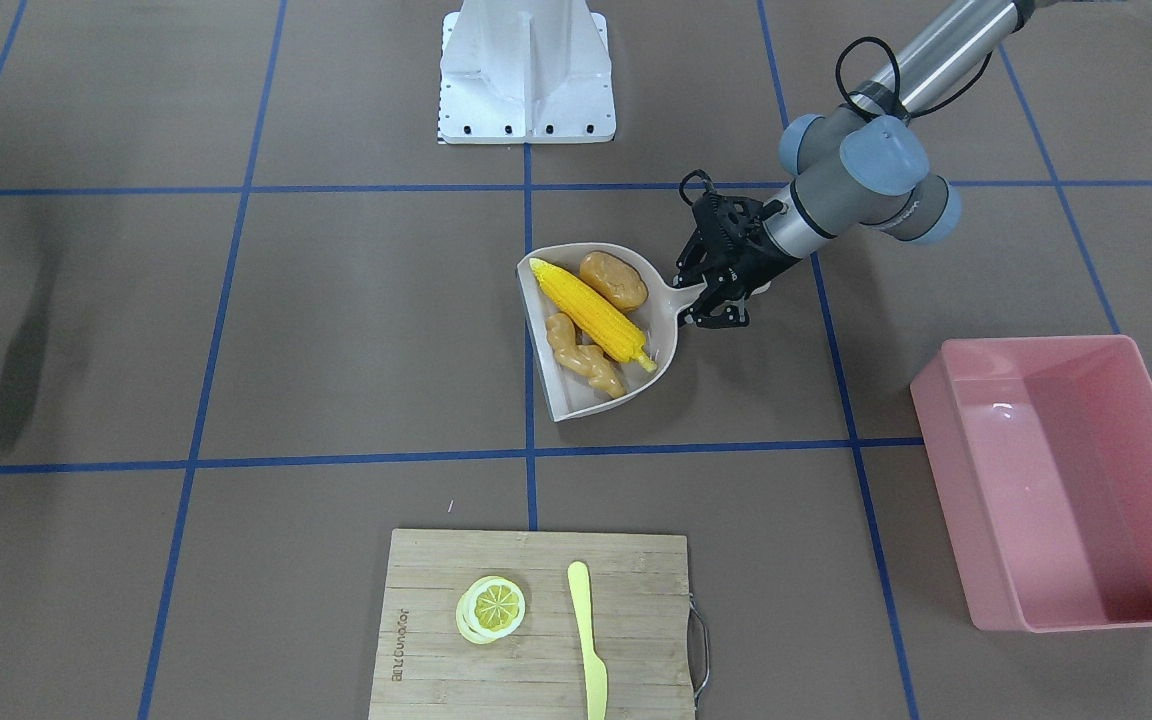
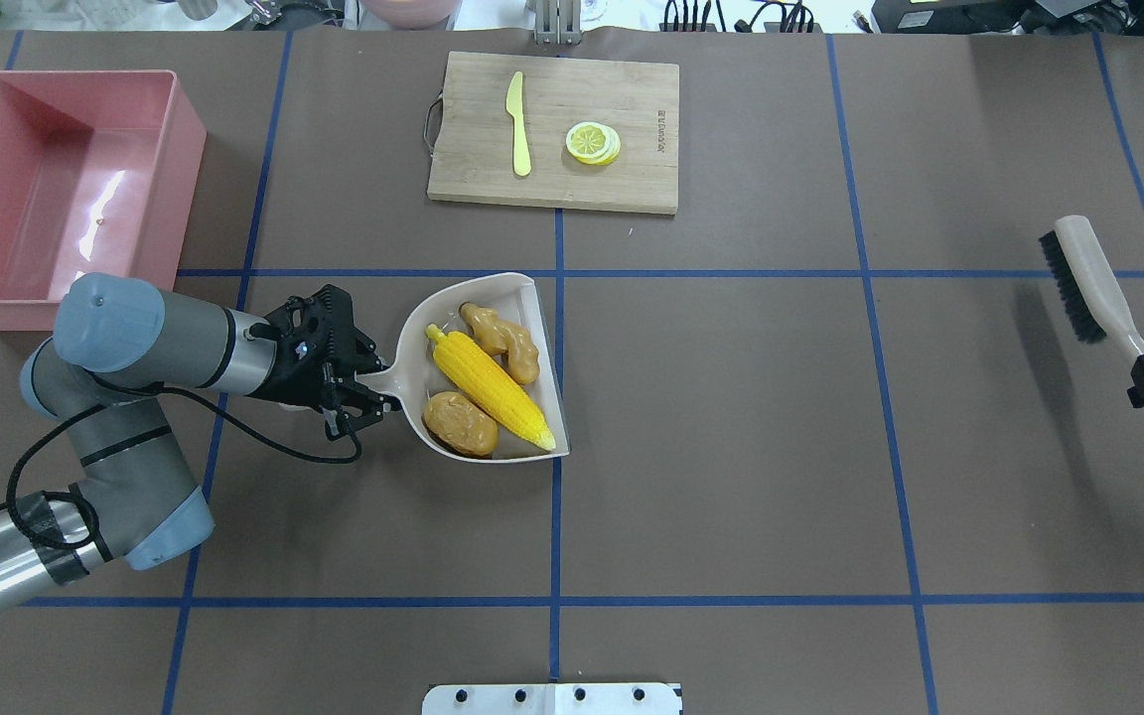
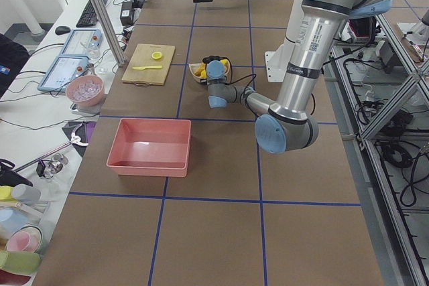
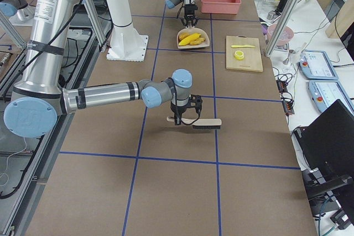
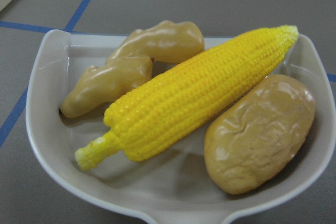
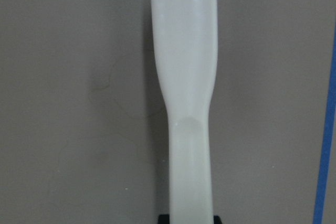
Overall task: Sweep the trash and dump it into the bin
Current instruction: 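Return the brush with the right gripper while the left gripper lifts the dustpan, then carry the dustpan over the pink bin with the left gripper and tip it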
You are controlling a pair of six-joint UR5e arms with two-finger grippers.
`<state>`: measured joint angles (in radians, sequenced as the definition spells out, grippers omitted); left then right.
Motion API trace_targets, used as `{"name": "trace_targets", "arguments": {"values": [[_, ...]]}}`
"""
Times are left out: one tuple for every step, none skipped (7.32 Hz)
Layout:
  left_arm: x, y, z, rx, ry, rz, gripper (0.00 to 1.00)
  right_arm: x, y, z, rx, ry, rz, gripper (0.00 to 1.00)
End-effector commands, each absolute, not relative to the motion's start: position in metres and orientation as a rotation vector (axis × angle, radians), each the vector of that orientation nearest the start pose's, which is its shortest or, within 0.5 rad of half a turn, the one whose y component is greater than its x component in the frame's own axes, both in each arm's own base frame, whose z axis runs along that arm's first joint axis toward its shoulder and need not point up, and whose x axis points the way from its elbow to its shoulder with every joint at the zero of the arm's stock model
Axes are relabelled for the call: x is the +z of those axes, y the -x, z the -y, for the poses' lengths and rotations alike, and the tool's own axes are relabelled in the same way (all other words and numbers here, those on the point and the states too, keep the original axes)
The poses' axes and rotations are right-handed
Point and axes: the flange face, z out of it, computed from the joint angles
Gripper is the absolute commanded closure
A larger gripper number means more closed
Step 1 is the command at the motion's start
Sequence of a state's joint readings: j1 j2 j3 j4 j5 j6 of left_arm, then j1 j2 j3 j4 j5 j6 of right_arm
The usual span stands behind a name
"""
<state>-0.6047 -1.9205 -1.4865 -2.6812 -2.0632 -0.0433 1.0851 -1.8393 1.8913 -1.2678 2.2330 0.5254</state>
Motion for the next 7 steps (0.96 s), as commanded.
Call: {"name": "trace_targets", "arguments": {"values": [[0.368, -0.46, 0.429, 1.081, -1.058, -1.078, 0.79, 0.617, 0.105, 0.356, -0.103, -0.018, 0.77, 1.0], [0.368, -0.451, 0.435, 1.069, -1.07, -1.065, 0.85, 0.624, 0.101, 0.346, -0.115, -0.025, 0.774, 1.0], [0.358, -0.429, 0.451, 1.016, -1.123, -1.022, 0.97, 0.629, 0.099, 0.342, -0.126, -0.02, 0.775, 1.0], [0.353, -0.407, 0.473, 0.923, -1.149, -0.97, 1.0, 0.638, 0.098, 0.34, -0.125, -0.006, 0.77, 1.0], [0.347, -0.397, 0.484, 0.746, -1.075, -1.012, 1.0, 0.647, 0.099, 0.34, -0.141, 0.001, 0.77, 1.0], [0.347, -0.389, 0.481, 0.679, -1.039, -1.045, 0.98, 0.649, 0.1, 0.341, -0.137, 0.006, 0.77, 1.0], [0.347, -0.367, 0.48, 0.621, -1.039, -1.047, 1.0, 0.656, 0.101, 0.34, -0.136, 0.024, 0.775, 1.0]]}}
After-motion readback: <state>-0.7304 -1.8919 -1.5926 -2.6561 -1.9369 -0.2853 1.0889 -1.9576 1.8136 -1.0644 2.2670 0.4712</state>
